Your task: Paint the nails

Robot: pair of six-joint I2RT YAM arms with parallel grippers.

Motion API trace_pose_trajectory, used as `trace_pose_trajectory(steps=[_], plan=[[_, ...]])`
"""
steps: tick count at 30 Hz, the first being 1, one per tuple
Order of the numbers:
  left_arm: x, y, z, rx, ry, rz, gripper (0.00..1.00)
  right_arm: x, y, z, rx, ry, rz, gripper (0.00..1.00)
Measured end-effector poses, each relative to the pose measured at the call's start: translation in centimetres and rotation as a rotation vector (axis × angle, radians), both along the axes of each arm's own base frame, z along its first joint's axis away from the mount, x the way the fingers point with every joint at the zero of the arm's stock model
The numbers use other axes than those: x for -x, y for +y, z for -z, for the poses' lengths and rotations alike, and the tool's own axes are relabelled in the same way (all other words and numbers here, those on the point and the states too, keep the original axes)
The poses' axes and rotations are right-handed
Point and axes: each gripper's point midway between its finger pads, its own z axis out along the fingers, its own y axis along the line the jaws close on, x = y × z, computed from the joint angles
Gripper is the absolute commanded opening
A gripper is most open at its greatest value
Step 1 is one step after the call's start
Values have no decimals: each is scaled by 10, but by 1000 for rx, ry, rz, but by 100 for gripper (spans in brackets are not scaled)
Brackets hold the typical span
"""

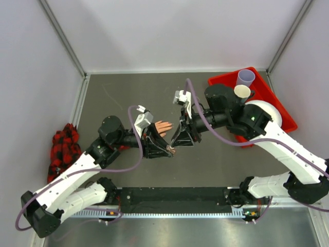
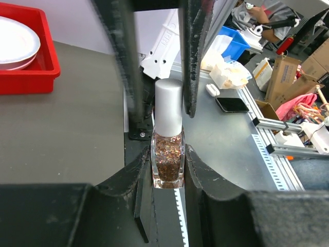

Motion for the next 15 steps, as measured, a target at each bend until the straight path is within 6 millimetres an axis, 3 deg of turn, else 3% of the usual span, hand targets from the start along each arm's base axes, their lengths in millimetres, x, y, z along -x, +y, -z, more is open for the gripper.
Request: trace_pose_trajectory(steps=[1, 2, 9, 15], plan=[[0, 0, 1, -1, 1, 0, 0, 0, 0, 0, -1, 1, -1, 6], [-1, -1, 1, -3, 2, -1, 0, 0, 0, 0, -1, 1, -3, 0], [-23, -1, 3, -36, -36, -143, 0, -13, 1, 2, 4, -10, 64, 0], [-64, 4, 18, -106, -116, -384, 0, -48, 10, 15, 40, -66, 399, 0]])
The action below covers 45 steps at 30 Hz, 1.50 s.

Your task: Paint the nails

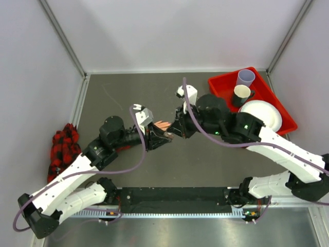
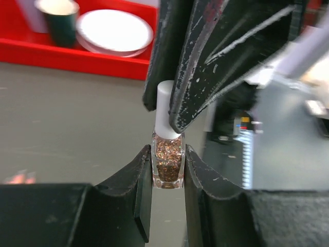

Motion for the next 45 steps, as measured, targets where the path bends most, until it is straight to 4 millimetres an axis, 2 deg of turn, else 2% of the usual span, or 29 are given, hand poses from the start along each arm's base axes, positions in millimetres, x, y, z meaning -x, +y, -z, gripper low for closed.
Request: trace_pose_trajectory(steps=[4, 6, 8, 11, 12, 14, 15, 18, 22, 25, 29, 30, 35, 37, 40, 45], plan=[[-29, 2, 12, -49, -74, -119, 0, -25, 3, 7, 40, 59, 404, 0], [-44, 2, 21, -79, -101, -170, 0, -40, 4, 17, 70, 77, 592, 0], [-55, 3, 32, -112, -111, -204, 0, -52, 1, 30, 87, 86, 719, 0], [-59, 4, 44, -133, -115, -219, 0, -55, 0, 40, 83, 111, 794, 2], [-58, 4, 43, -128, -122, -217, 0, -54, 0, 40, 77, 116, 802, 17], [-55, 5, 38, -115, -132, -211, 0, -51, 2, 35, 60, 113, 796, 30], [-53, 6, 36, -109, -134, -207, 0, -50, 3, 33, 54, 113, 786, 49], [-49, 8, 28, -85, -133, -200, 0, -36, 8, 27, 63, 121, 686, 78], [-31, 12, 19, -82, -104, -143, 0, -19, 0, 7, 75, 63, 502, 96], [-14, 11, 8, -64, -89, -69, 0, 2, -13, -19, 22, 19, 308, 94], [23, 4, 2, -18, -18, 123, 0, 9, -39, -37, -64, 0, 110, 75], [31, 3, 0, -4, 5, 172, 0, 12, -41, -38, -75, -1, 54, 73], [55, -1, -8, 35, 74, 315, 0, 42, -27, -31, -73, 23, -235, 57], [60, 0, -14, 53, 79, 337, 0, 48, -20, -21, -55, 48, -307, 56], [64, 1, -21, 74, 77, 353, 0, 55, -14, -15, -50, 74, -378, 55], [67, 1, -25, 87, 80, 364, 0, 63, -13, -19, -70, 75, -432, 47]])
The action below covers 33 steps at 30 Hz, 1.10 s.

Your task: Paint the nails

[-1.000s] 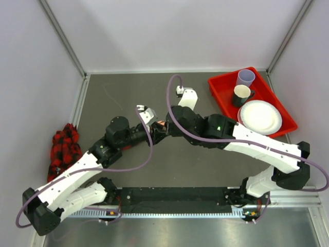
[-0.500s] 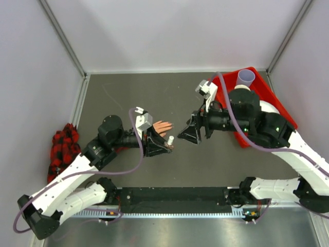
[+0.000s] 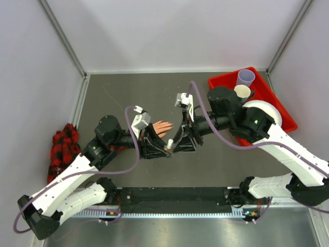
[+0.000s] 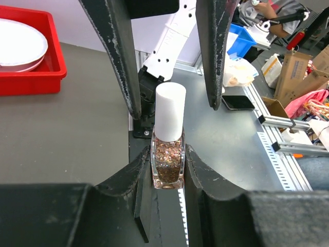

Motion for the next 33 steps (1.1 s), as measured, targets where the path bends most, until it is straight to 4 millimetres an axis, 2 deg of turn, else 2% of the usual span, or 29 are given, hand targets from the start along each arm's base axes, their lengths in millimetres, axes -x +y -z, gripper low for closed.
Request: trace_pose_trajectory(steps=[9, 11, 13, 15, 18, 19, 21, 25, 29, 31, 33], plan=[[1, 0, 0, -3, 12, 6, 0, -6, 10, 6, 15, 8, -13, 46], [2, 0, 0, -3, 12, 8, 0, -8, 12, 8, 21, 9, -14, 43], [1, 0, 1, -4, 13, 9, 0, -9, 14, 9, 27, 11, -15, 36], [1, -1, 2, -7, 14, 8, 0, -10, 15, 8, 28, 9, -17, 35], [-1, -1, 4, -14, 12, 5, 0, -10, 16, 6, 27, 6, -19, 21], [-1, -1, 5, -15, 9, 1, 0, -10, 16, 6, 27, 6, -21, 10], [-4, -1, 7, -21, 8, -11, 0, -10, 15, 6, 28, -2, -23, 3], [-13, -2, 11, -44, 11, -68, 0, -15, 15, 11, 45, -10, -3, 0], [-34, -1, 21, -94, 0, -200, 0, -34, 17, 24, 67, -8, 124, 0], [-49, 1, 29, -126, -5, -287, 0, -47, 20, 33, 95, -26, 252, 0], [-64, 4, 37, -156, -20, -368, 0, -61, 23, 39, 139, -33, 457, 0]])
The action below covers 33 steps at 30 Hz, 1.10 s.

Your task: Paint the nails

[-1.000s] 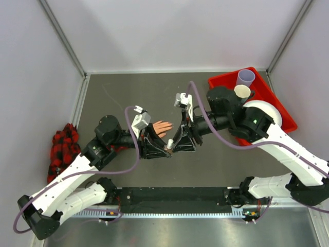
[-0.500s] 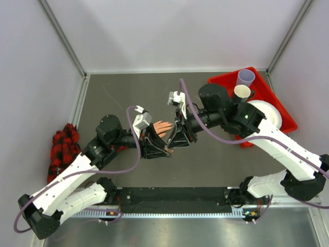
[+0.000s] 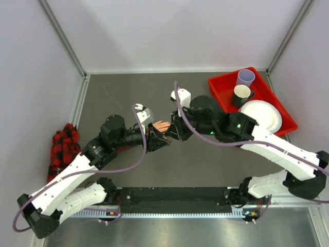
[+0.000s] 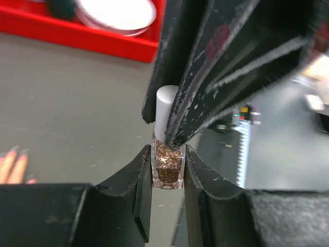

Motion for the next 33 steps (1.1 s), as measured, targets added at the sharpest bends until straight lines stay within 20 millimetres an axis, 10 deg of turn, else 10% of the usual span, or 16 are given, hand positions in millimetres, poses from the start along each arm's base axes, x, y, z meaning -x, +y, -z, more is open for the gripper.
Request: trace_pose_trajectory(steps=[7, 12, 19, 33], plan=[[-46, 2, 35, -125, -7, -182, 0, -49, 1, 34, 76, 25, 610, 0], [-47, 5, 43, -118, -18, -200, 0, -50, 2, 40, 58, 49, 693, 13], [-31, 10, 24, -55, -57, -163, 0, -32, 10, 24, 36, 60, 544, 62], [44, 2, -9, 68, 24, 214, 0, 40, -30, -50, -121, -26, -127, 52]])
